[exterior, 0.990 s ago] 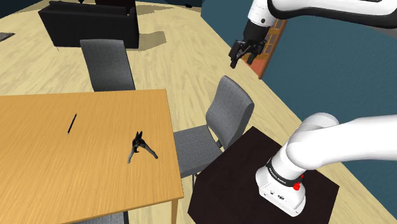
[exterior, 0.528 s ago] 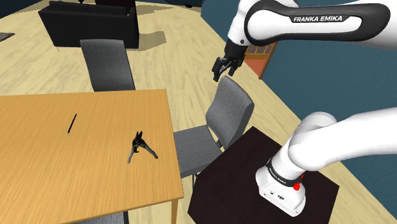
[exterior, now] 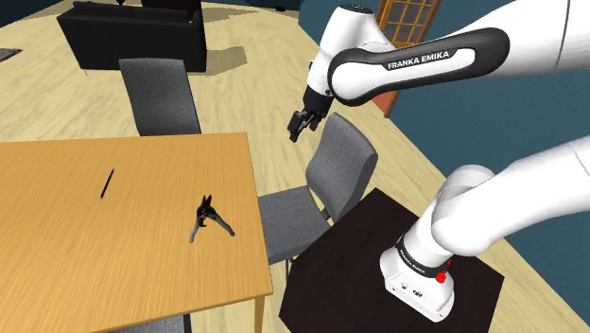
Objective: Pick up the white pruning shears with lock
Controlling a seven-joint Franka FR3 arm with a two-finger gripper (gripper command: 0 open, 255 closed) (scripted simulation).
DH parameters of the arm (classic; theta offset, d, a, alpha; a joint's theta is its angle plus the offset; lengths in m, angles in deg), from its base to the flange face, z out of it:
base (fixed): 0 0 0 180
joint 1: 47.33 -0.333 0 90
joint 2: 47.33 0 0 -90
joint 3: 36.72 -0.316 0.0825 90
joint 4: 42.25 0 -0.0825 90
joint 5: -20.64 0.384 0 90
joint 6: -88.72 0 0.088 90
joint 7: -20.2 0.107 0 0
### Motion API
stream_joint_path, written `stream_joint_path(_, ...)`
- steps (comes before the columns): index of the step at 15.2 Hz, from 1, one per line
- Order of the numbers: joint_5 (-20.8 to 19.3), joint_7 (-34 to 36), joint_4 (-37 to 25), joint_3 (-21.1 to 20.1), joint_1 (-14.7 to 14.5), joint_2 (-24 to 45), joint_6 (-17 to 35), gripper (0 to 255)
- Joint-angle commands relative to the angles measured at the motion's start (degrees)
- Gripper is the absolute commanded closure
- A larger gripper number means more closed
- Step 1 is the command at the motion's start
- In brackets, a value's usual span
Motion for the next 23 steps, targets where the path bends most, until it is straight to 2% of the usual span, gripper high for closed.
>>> stream_joint_path(1, 0.6, -1.0, 0.6, -0.6, -1.2, 3.7, 5.1, 0)
stream_joint_path(13, 2.4, -6.7, -3.3, -4.8, -7.4, 26.5, 27.9, 0)
stream_joint_path(19, 0.0, -7.8, -8.5, -6.7, -9.9, 38.5, 36.6, 0)
stream_joint_path(23, -2.8, -7.7, -13.0, -6.6, -12.6, 46.5, 41.1, 0)
